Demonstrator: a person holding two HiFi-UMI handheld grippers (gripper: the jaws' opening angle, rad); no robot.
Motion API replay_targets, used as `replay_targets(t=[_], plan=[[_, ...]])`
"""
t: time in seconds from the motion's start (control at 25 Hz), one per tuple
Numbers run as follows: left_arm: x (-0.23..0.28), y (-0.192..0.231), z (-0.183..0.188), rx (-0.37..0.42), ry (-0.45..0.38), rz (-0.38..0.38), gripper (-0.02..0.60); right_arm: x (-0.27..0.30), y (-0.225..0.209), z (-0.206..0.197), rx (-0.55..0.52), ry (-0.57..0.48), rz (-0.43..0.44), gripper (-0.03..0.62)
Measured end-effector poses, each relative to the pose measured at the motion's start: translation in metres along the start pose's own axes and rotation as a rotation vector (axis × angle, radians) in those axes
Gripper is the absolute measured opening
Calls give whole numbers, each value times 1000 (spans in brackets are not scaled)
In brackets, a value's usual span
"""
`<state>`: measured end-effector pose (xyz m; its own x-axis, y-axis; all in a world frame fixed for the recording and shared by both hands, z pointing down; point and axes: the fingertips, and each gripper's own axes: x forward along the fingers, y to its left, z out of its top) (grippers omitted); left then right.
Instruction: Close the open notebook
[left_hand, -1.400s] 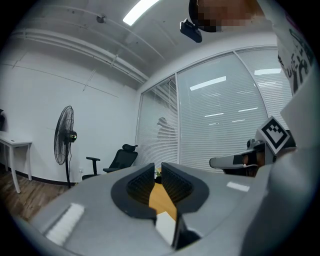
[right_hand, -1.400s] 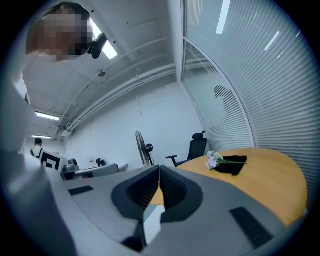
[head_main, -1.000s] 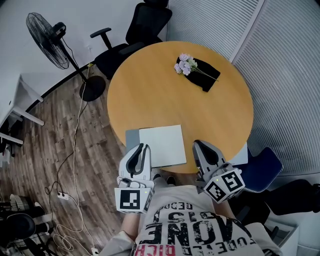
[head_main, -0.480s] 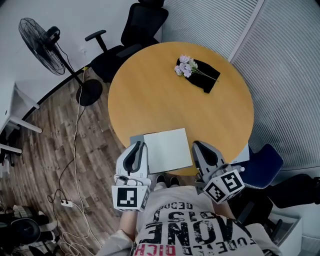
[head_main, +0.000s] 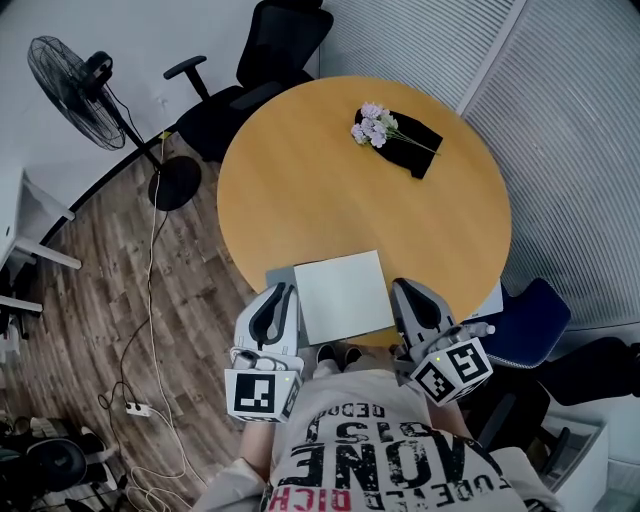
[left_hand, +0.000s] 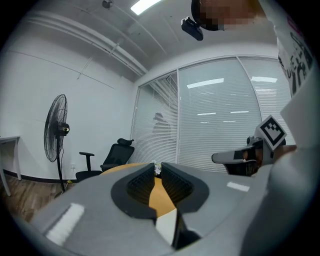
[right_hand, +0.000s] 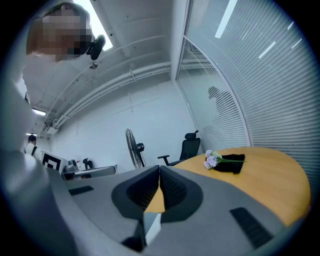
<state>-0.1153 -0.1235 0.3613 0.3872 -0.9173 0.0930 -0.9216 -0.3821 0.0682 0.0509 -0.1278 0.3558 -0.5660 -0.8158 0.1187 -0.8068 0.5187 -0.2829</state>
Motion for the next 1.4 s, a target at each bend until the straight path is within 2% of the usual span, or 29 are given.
replay_targets(t=[0.28, 0.56, 1.08, 1.24, 1.4], plan=[[-5, 4, -5, -11, 10, -9, 54, 0, 5, -8, 15, 5, -10, 12], [-7, 10, -7, -30, 16, 12, 51, 4, 6, -2, 1, 0, 4, 12], [-26, 23, -42, -86, 101, 32, 49, -4, 18, -7, -1, 13, 6, 12], [-24, 27, -64, -126, 167, 36, 54, -4, 22, -10, -7, 30, 14, 12], [-19, 26, -92, -177, 250, 18, 84, -7, 15, -12, -10, 42, -3, 12]])
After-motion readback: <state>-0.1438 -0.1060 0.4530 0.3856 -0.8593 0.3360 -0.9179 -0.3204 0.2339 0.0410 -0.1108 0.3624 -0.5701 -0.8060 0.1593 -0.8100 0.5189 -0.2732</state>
